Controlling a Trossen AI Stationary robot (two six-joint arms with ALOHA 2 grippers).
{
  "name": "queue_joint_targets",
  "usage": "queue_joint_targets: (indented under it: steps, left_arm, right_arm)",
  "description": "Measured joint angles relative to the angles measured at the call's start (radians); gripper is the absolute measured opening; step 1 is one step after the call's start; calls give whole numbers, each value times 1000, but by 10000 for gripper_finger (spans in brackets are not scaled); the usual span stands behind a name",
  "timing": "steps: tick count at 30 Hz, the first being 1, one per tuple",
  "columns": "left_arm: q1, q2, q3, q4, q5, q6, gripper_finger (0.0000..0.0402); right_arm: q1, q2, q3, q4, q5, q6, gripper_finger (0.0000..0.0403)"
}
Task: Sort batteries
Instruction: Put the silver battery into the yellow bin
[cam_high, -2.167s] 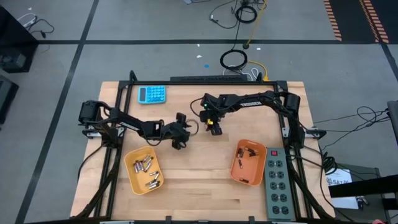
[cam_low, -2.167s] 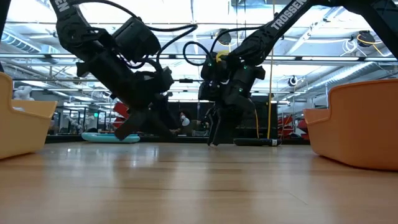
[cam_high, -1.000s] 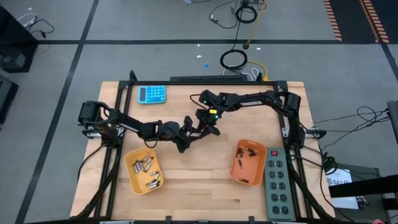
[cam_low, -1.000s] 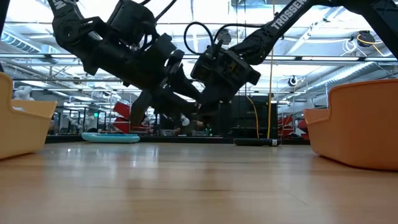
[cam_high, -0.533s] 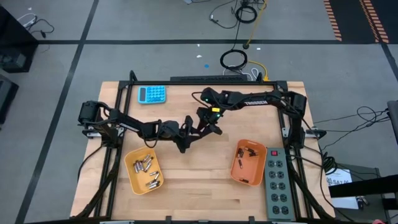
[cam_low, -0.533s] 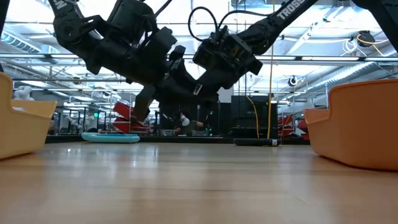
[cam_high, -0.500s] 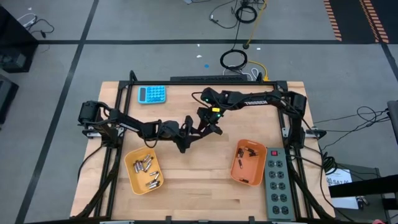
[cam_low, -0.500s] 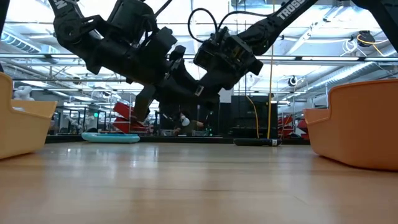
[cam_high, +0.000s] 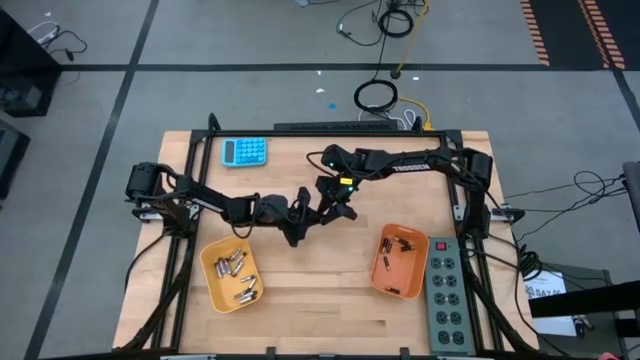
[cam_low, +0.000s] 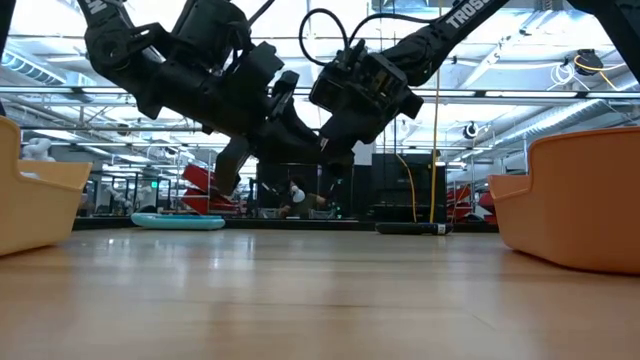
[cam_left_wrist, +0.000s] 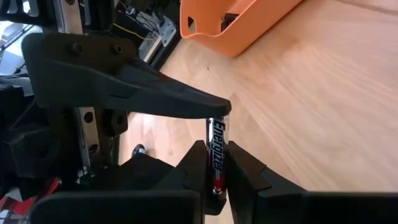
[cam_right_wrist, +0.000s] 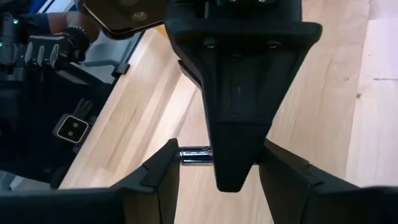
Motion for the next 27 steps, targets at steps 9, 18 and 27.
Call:
queue_joint_targets:
  steps: [9,18,27]
  left_arm:
    - [8,0,2,1,10,0,37]
    - [10,0,2,-37,31,-21,37]
    - [-22,-147,2,-273,29,-264,37]
  right_arm:
    - [7,0,0,-2,-4,41,323]
    - [-42,-86,0,-195,76,-51,304]
    - [-78,-233,-254,-26,258,11,303]
